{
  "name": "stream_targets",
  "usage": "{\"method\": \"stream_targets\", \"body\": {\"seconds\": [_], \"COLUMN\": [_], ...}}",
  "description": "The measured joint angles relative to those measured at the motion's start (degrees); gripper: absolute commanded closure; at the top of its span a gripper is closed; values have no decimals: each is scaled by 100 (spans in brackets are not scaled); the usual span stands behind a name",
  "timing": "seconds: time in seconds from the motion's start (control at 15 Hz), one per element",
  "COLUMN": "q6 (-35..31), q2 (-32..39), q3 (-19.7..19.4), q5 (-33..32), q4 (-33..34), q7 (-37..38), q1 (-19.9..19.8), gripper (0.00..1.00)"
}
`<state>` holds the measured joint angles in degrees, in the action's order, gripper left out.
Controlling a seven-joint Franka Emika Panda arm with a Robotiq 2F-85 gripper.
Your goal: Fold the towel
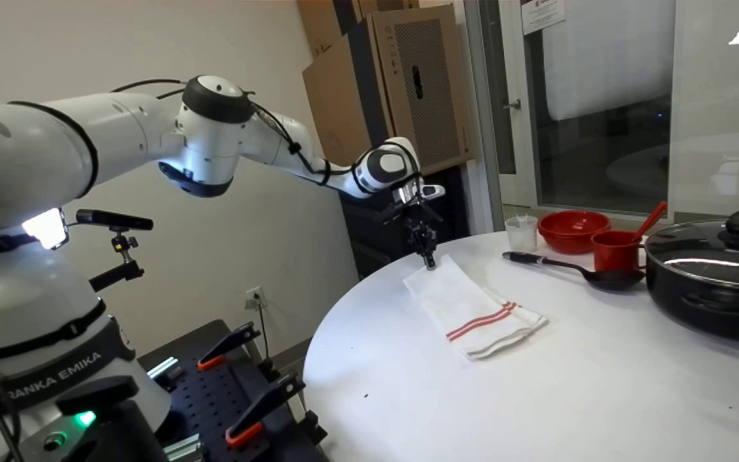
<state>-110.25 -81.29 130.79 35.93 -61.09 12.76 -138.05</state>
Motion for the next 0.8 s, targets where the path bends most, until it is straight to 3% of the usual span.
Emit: {"method": "stream_targets", "body": {"seconds": [0.47, 0.8], "q6": [-379, -493], "q2": [394, 977], "q3": [-31, -102], "q5": [14, 245], "q4": [-394, -1039], "q7": [-543, -1303], "q1": [838, 906], "gripper": [99, 99]}}
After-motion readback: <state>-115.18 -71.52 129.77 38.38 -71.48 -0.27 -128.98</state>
